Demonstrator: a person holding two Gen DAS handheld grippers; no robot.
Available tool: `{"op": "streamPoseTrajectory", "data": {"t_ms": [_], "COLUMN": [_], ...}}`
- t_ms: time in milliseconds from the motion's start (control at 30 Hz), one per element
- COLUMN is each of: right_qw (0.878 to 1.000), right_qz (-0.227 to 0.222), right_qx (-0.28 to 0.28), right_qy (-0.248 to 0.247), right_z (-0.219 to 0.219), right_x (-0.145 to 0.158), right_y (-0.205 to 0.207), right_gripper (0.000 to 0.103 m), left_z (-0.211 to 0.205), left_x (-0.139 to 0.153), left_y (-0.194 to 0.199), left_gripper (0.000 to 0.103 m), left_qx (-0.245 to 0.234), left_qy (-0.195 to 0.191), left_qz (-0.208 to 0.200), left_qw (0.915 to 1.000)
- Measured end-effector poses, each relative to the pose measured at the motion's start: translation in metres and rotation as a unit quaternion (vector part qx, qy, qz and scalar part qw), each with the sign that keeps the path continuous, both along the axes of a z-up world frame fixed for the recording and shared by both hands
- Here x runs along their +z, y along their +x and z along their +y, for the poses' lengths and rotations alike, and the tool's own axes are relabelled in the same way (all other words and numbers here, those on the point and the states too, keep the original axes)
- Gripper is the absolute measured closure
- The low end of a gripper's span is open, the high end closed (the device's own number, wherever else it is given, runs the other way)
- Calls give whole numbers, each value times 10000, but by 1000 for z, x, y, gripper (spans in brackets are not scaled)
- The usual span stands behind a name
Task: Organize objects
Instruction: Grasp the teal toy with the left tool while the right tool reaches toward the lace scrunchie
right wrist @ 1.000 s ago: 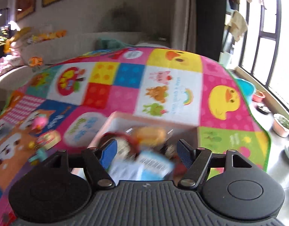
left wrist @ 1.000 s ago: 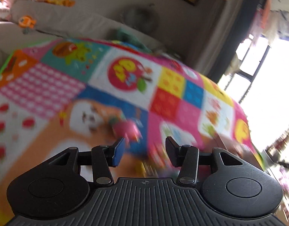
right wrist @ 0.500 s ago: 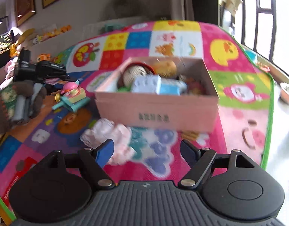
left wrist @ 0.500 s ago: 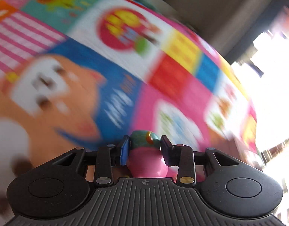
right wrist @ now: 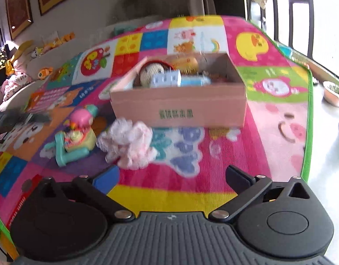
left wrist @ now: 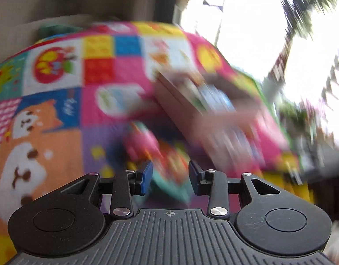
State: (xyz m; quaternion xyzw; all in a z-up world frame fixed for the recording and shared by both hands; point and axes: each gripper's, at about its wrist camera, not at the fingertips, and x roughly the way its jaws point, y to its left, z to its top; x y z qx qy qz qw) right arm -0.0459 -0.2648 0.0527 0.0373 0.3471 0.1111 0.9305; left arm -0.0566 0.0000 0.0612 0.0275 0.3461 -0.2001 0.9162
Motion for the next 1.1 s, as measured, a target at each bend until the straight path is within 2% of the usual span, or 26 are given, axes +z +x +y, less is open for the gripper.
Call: {"op": "streamPoseTrajectory", "data": {"t_ms": [67, 133, 267, 333, 367, 400, 433, 467, 533, 600, 667, 733, 800, 867, 933, 1033, 1100], "right_qw": [9998, 9997, 9993, 9992, 9992, 9991, 9991, 9991, 9992, 9994, 9995, 9993, 9993, 9993, 9993, 9992, 9991], "right_qz": [156, 128, 143, 123, 124, 137, 150, 155, 126, 78, 50, 33, 28, 28, 22, 7, 2], "right_qx": [-106, -196, -318, -297, -292, -289, -283, -284, -293, -303, -321, -341, -345, -346, -355, -374, -385], "right_qy": [-18, -24, -95, -217, -250, -269, -280, -289, -247, -114, 50, 124, 113, 118, 139, 142, 161], "right_z": [-1, 1, 6, 9, 10, 11, 11, 11, 10, 6, 1, 0, 0, -1, -1, -1, -1], "right_x": [-7, -11, -12, -14, -15, -15, -15, -15, -15, -15, -14, -14, -13, -13, -13, -13, -13], "right_y": [2, 1, 1, 0, 0, 0, 1, 1, 0, -2, -2, -3, -3, -3, -3, -5, -5], "right_gripper": [0, 0, 0, 0, 0, 0, 0, 0, 0, 0, 0, 0, 0, 0, 0, 0, 0], "left_z": [-19, -33, -38, -39, -42, -45, -49, -53, -55, -47, -33, -17, -6, -1, -1, 7, 20], "left_x": [-14, -29, -34, -35, -36, -37, -38, -40, -40, -34, -25, -20, -22, -27, -30, -29, -26], "left_y": [-20, -34, -26, -22, -21, -22, -22, -22, -25, -26, -23, -16, -3, 11, 20, 21, 17], "left_gripper": [62, 62, 61, 40, 34, 20, 12, 10, 13, 19, 20, 20, 21, 21, 25, 27, 28], "left_qx": [-177, -380, -292, -276, -306, -360, -418, -436, -385, -267, 202, 711, 1144, 1346, 1427, 1527, 1622], "left_qy": [560, 845, 595, 374, 312, 274, 248, 264, 263, 9, -254, -542, -780, -901, -719, -202, -107], "left_qz": [163, 362, 454, 531, 542, 560, 575, 556, 474, 432, 283, 247, 387, 495, 469, 324, 297], "left_qw": [9981, 9950, 9968, 9975, 9976, 9974, 9972, 9972, 9978, 9987, 9991, 9957, 9896, 9856, 9860, 9875, 9863]}}
